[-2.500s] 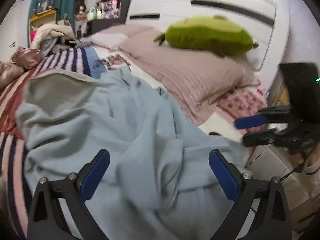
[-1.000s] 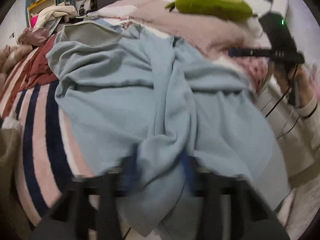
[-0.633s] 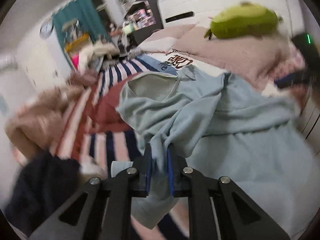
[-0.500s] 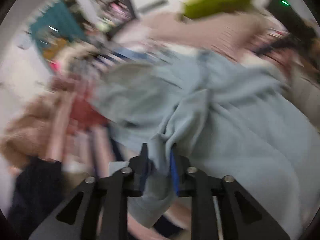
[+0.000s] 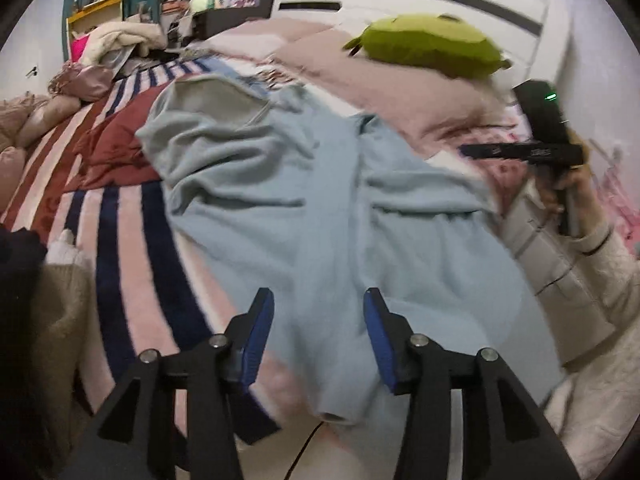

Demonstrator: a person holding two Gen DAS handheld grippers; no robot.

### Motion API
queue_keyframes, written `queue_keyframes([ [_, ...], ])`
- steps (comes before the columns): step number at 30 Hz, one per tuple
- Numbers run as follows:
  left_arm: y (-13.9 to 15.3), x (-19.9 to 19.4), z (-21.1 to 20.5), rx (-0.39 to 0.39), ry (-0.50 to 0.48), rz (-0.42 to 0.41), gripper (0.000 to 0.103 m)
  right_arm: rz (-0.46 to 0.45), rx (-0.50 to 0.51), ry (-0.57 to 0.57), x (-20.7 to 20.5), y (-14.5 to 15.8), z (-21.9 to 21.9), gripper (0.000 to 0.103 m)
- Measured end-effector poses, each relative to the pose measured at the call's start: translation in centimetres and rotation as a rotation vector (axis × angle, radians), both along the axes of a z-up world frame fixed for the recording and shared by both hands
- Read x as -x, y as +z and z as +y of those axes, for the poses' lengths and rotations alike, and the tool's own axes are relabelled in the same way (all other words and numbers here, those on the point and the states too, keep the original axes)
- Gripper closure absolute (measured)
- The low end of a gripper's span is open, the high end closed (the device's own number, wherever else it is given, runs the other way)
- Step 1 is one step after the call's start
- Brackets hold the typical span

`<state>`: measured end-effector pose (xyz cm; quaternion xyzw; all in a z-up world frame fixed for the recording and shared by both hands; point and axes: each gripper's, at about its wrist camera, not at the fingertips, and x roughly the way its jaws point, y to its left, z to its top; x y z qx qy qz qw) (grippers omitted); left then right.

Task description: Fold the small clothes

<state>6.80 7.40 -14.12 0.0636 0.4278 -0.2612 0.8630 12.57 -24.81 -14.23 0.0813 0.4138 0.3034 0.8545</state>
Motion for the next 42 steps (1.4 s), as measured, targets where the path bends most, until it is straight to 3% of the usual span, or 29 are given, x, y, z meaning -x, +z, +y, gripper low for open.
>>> queue_keyframes([
  [5,-2.8,-0.5,-0.3,0.026,-0.050,0.079,0.061,0.013,0.013,0.012,-0.2,-0.6,0.6,0.062],
  [8,-3.8,0.2,-2.0,-0.030,-0.084,0.094,0.061,0.024,0.014,0.007,-0.2,-1.0,0.6,0.062],
  [9,-3.9,0.5,-2.4,-0.051,-0.090,0.084,0.066,0.026,0.011,0.005,-0.2,-1.0,0.5,0.062],
  [11,-3.6,1.0,-2.8,-0.095,-0.082,0.071,0.093,0.027,0.010,0.002,-0.2,-1.1,0.5,0.062],
  [12,-3.5,1.1,-2.8,-0.114,-0.063,0.063,0.097,0.027,0.012,0.001,-0.2,-1.1,0.4,0.062],
  [16,-1.2,1.0,-1.3,-0.122,0.035,-0.005,0.098,0.025,0.009,0.002,-0.1,-1.0,0.4,0.062],
  [22,2.4,-0.1,0.5,-0.294,0.195,-0.176,0.098,0.014,0.006,0.010,0.1,-0.7,0.5,0.062],
  [25,3.6,-0.3,0.3,-0.338,0.198,-0.235,0.099,0.009,0.001,0.004,0.1,-0.6,0.5,0.062],
  [29,2.8,0.8,-0.7,-0.297,0.036,-0.189,0.098,0.012,-0.007,-0.003,0.1,-0.7,0.2,0.062],
  [31,1.2,1.7,-1.5,-0.258,-0.062,-0.104,0.098,0.018,-0.003,-0.003,0.2,-0.9,0.1,0.062],
  [33,-0.7,2.5,-1.7,-0.140,-0.152,0.029,0.097,0.025,0.000,-0.002,0.2,-1.1,0.0,0.062],
  [35,-1.9,3.3,-2.0,-0.080,-0.206,0.106,0.096,0.030,0.007,-0.001,0.0,-1.3,0.1,0.062],
  [37,-1.8,4.1,-2.3,-0.069,-0.210,0.096,0.092,0.026,0.024,0.004,-0.4,-1.1,0.2,0.062],
  [40,-0.4,3.5,-1.1,0.054,-0.196,0.118,0.072,-0.016,0.092,0.011,-1.9,-0.2,0.8,0.062],
  [42,0.9,2.7,-0.3,0.077,-0.161,0.069,0.069,-0.054,0.154,0.008,-3.6,0.7,1.3,0.059],
])
